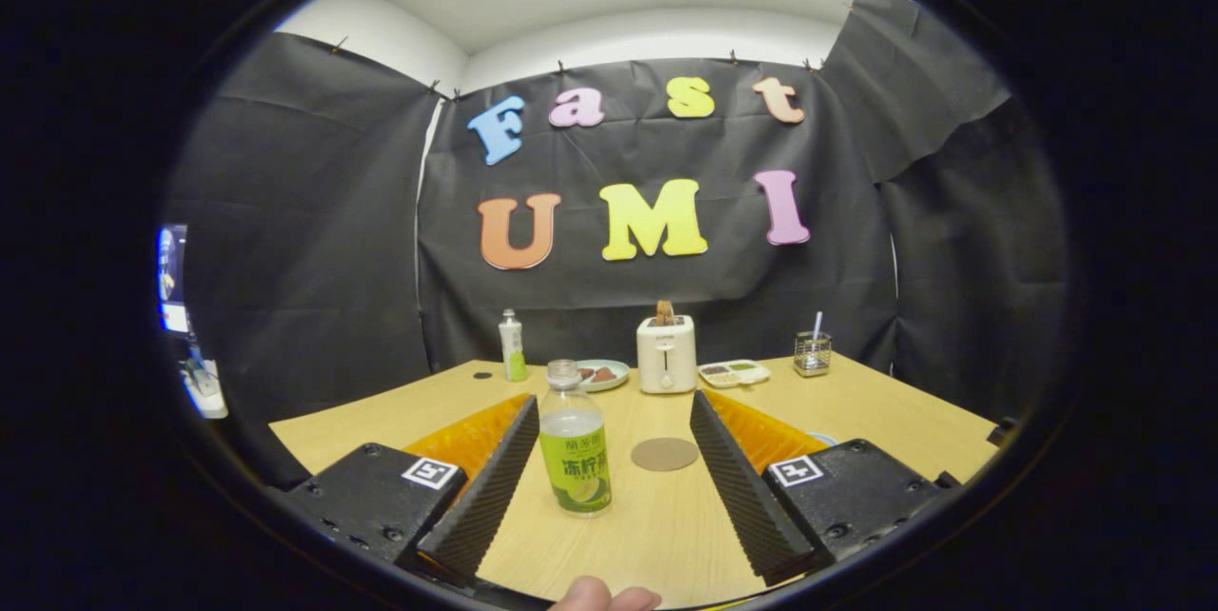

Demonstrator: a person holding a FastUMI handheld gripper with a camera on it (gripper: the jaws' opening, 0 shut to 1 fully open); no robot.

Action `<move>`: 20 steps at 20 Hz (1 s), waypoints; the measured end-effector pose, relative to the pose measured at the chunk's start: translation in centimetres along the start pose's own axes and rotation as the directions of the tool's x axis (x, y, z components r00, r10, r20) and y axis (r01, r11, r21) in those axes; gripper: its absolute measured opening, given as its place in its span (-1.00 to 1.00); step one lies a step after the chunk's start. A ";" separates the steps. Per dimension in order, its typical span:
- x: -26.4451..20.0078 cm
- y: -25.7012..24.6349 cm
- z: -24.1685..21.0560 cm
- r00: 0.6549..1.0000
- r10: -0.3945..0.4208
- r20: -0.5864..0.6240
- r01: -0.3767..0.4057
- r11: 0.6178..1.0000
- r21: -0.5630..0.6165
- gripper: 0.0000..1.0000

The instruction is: Take the bottle from table, then pour the juice into the cup, finally place the bottle on the coaster

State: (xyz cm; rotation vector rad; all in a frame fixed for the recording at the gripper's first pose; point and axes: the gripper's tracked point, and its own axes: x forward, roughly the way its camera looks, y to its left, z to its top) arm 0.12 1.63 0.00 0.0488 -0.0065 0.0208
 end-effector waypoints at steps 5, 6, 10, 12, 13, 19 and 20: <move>0.5 0.6 -0.6 1.000 0.011 -0.005 -0.011 1.000 -0.001 1.00; 0.8 0.8 -0.9 1.000 0.020 -0.003 -0.019 1.000 0.006 1.00; 1.9 1.2 -3.0 0.999 0.021 -0.047 -0.021 1.000 0.012 1.00; 2.5 1.1 -4.0 0.998 0.009 -0.069 -0.009 1.000 0.003 1.00; 2.8 1.1 -4.4 0.997 0.011 -0.077 -0.011 1.000 -0.004 1.00; 5.0 2.5 -7.1 0.991 0.038 -0.126 -0.040 0.999 -0.012 1.00; 5.6 2.7 -7.6 0.989 0.041 -0.141 -0.043 0.999 -0.016 1.00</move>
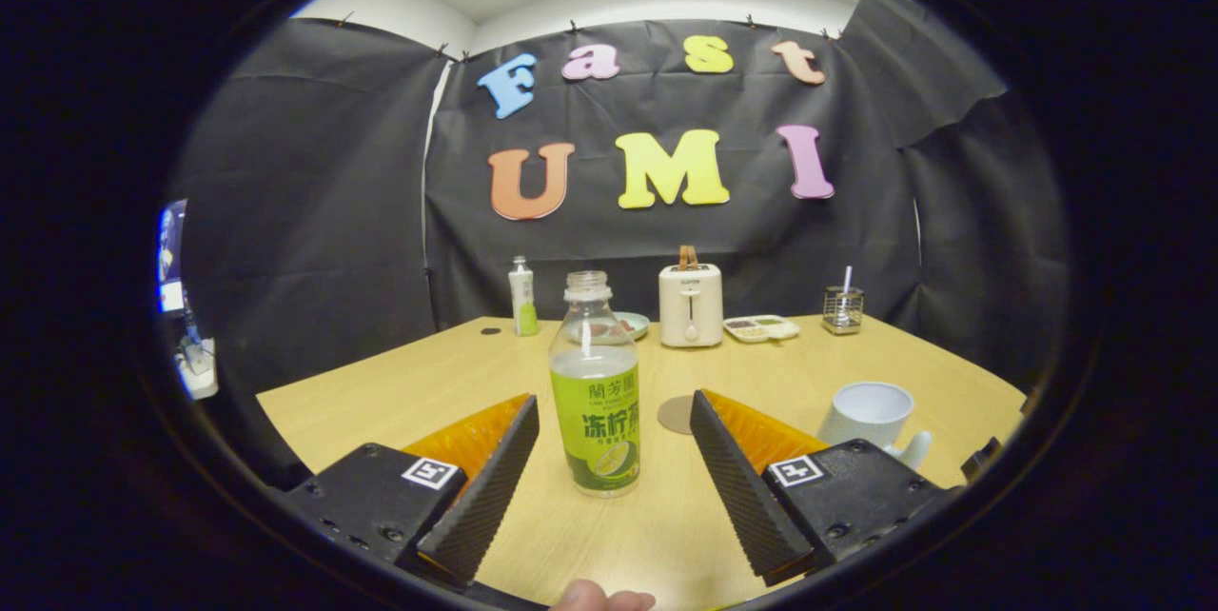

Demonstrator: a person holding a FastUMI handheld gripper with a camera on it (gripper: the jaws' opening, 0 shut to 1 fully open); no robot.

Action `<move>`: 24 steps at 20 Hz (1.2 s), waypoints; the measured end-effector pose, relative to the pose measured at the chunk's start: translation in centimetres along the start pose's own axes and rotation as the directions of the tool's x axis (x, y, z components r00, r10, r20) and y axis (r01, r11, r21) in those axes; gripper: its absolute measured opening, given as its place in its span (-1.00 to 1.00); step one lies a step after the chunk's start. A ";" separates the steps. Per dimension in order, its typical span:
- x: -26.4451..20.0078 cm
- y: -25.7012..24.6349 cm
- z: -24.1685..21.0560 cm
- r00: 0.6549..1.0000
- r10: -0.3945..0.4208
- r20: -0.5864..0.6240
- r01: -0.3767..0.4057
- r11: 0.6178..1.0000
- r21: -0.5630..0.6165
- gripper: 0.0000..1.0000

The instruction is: Take the bottle from table, then pour the juice into the cup, finally place the bottle on the coaster

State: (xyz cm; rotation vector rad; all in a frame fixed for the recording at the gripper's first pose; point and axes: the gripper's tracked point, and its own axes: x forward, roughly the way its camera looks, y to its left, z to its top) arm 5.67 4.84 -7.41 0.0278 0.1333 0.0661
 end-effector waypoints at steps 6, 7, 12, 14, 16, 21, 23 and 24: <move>3.2 0.6 -2.1 0.995 -0.026 -0.097 0.022 0.999 -0.037 1.00; 3.8 0.8 -2.5 0.994 -0.022 -0.110 0.018 0.999 -0.036 1.00; 5.4 0.4 -3.6 0.987 -0.031 -0.158 0.025 0.999 -0.043 1.00; 5.9 0.2 -3.4 0.985 -0.037 -0.167 0.031 0.999 -0.034 1.00; 6.4 0.1 -3.2 0.984 -0.035 -0.174 0.032 0.999 -0.021 1.00; 7.2 0.0 -2.9 0.983 -0.031 -0.182 0.032 0.999 -0.001 1.00; 7.3 0.3 -3.2 0.982 -0.025 -0.190 0.025 1.000 -0.005 0.90; 7.4 0.4 -3.2 0.981 -0.022 -0.193 0.020 1.000 -0.011 0.87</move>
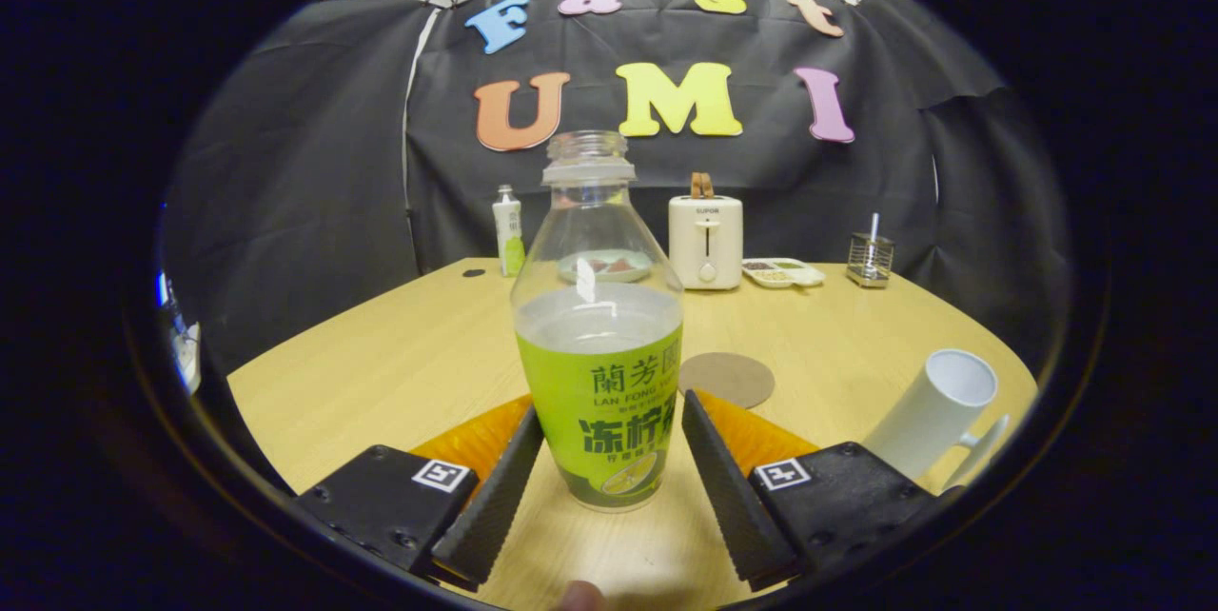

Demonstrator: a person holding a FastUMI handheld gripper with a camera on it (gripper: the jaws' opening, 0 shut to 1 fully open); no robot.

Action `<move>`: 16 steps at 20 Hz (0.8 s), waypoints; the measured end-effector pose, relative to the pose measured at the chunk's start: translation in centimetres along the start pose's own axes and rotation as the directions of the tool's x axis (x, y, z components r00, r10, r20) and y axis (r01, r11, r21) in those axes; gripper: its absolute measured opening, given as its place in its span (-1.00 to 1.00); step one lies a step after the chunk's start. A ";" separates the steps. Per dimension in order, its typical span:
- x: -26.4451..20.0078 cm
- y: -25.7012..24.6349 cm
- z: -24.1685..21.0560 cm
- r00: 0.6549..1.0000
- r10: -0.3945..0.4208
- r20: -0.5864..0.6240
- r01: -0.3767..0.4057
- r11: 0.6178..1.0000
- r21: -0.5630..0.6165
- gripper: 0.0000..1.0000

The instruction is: Take the bottle from table, then pour the juice into the cup, finally place the bottle on the coaster

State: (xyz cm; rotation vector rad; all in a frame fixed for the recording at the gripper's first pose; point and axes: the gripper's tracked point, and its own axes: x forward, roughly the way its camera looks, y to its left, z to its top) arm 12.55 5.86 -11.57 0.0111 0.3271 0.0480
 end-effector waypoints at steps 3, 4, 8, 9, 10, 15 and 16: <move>0.1 0.0 -0.3 1.000 -0.011 -0.015 0.011 1.000 -0.016 0.74; 0.1 0.0 -0.3 1.000 -0.013 -0.016 0.012 1.000 -0.017 0.70; 0.0 0.2 -0.3 0.999 -0.023 -0.036 0.022 0.999 -0.029 0.64; -0.1 0.1 -0.3 0.999 -0.026 -0.043 0.025 0.999 -0.026 0.63; -0.3 0.1 0.0 0.999 -0.031 -0.040 0.030 0.999 -0.019 0.62; -1.7 -0.2 1.3 0.998 -0.044 -0.055 0.049 0.994 0.096 0.60; -2.2 -0.4 1.6 0.996 -0.051 -0.069 0.059 0.990 0.130 0.60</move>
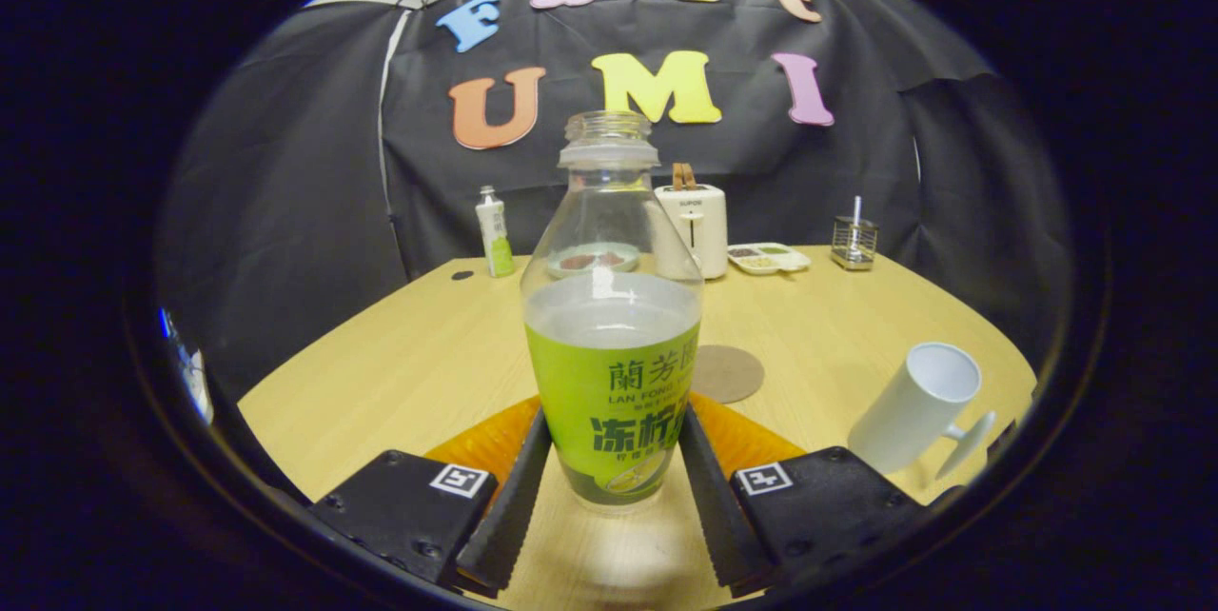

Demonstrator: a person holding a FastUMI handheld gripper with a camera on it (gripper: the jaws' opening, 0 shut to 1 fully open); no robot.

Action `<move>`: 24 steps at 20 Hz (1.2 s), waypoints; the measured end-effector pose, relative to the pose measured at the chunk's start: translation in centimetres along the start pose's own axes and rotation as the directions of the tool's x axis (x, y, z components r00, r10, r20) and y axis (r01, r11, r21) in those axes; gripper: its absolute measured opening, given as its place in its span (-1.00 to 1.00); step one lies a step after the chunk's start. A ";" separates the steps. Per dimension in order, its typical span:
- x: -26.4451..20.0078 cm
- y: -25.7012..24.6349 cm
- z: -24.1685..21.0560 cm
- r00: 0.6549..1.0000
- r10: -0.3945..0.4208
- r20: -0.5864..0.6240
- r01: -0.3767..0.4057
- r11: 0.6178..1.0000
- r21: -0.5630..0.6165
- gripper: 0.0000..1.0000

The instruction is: Take the bottle from table, then pour the juice into the cup, finally place the bottle on the coaster

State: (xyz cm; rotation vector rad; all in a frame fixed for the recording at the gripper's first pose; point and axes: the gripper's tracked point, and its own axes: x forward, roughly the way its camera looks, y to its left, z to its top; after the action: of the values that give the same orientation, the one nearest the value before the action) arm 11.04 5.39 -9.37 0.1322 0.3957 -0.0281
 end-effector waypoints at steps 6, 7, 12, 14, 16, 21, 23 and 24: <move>-1.8 0.4 1.3 0.999 0.020 -0.029 -0.014 0.980 0.201 0.58; -1.9 0.5 1.5 0.999 0.036 -0.031 -0.027 0.967 0.253 0.58; -2.1 1.4 2.3 0.993 0.120 0.000 -0.106 0.877 0.469 0.56; -2.1 1.3 2.1 0.992 0.125 -0.013 -0.099 0.838 0.536 0.57; -1.9 1.8 2.0 0.987 0.160 -0.020 -0.113 0.771 0.627 0.56; -2.2 2.3 2.8 0.975 0.219 0.033 -0.165 0.620 0.767 0.56; -2.4 2.0 3.8 0.972 0.222 0.080 -0.197 0.573 0.795 0.56; -2.4 2.1 4.6 0.968 0.230 0.104 -0.216 0.544 0.811 0.56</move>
State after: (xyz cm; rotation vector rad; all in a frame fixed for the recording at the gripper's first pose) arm 10.69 6.81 -3.99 1.1315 0.3504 0.0468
